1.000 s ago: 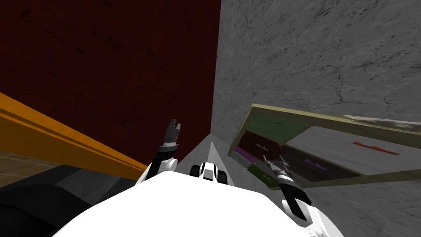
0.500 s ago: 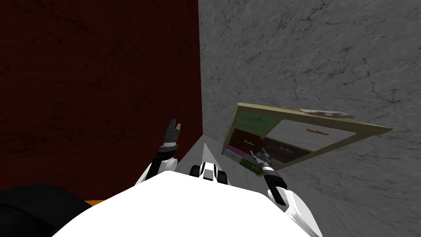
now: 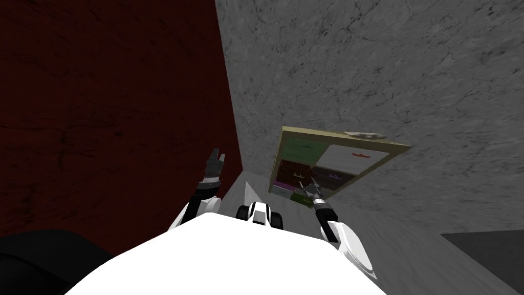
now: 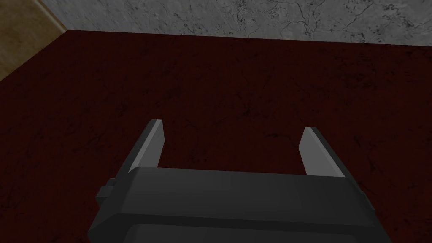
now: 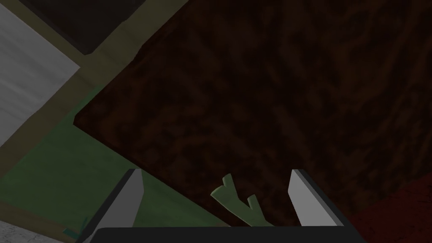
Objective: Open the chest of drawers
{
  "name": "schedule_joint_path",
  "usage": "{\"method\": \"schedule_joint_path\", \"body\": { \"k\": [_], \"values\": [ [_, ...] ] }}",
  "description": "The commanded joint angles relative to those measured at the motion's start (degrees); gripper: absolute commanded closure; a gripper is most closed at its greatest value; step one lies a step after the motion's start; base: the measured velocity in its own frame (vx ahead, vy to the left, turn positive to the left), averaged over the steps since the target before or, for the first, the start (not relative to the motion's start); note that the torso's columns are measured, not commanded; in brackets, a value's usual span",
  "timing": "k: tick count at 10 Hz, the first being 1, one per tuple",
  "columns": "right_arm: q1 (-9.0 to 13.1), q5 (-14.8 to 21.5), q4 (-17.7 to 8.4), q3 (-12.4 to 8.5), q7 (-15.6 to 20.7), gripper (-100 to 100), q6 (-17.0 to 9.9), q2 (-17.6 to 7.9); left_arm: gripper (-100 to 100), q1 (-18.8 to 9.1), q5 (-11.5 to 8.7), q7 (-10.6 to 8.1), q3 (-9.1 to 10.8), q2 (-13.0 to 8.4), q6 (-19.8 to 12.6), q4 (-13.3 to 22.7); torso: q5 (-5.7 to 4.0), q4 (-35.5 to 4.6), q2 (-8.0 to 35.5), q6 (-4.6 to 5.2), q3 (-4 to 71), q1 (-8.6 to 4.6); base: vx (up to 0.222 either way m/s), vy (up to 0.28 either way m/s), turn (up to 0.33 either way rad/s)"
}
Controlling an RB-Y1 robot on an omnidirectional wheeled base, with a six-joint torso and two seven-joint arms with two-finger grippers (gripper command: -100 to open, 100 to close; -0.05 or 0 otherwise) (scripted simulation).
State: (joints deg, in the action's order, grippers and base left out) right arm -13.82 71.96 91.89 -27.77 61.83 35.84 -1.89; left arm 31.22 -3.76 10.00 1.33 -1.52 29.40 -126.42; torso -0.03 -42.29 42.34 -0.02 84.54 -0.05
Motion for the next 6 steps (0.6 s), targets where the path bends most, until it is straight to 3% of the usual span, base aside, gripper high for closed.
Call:
{"method": "schedule_joint_path", "body": {
  "k": [1,2,3,4,5,6],
  "values": [
    [-1.59,2.19,3.29,4.08,0.14,-100,1.89,2.91,0,0.01,0.0,0.0,0.0,0.0,0.0,0.0,0.06,-0.01,-0.04,0.03,0.01,0.13,0.122,0.004,-0.343],
    [-2.15,4.56,5.79,6.61,-0.97,-100,2.63,4.57,0,0.0,0.0,0.0,0.0,0.0,0.0,0.0,0.06,-0.01,-0.02,0.0,0.01,0.16,0.152,0.003,-0.485],
    [-2.15,4.56,5.79,7.43,-0.97,-100,2.63,4.57,0,0.01,0.0,0.0,0.0,0.0,0.0,0.0,0.05,0.02,-0.14,0.03,0.07,0.08,0.133,0.005,-0.347],
    [-2.0,4.54,5.67,6.78,-1.22,-100,2.27,4.08,0,0.0,0.0,0.0,0.0,0.0,0.0,0.0,0.03,0.01,-0.07,-0.01,0.05,0.03,0.05,0.006,-0.041],
    [-1.59,2.19,3.29,4.14,0.14,100,1.89,2.91,0,-0.02,0.0,0.0,-0.01,0.0,0.0,0.0,0.02,-0.05,0.17,-0.03,-0.1,0.01,-0.089,-0.01,0.343],
    [-1.59,2.19,3.29,4.08,0.14,100,1.89,2.91,0,-0.06,0.0,0.0,-0.02,0.0,-0.01,0.0,0.01,-0.15,0.52,-0.04,-0.32,-0.02,-0.126,-0.017,0.406]
  ]
}}
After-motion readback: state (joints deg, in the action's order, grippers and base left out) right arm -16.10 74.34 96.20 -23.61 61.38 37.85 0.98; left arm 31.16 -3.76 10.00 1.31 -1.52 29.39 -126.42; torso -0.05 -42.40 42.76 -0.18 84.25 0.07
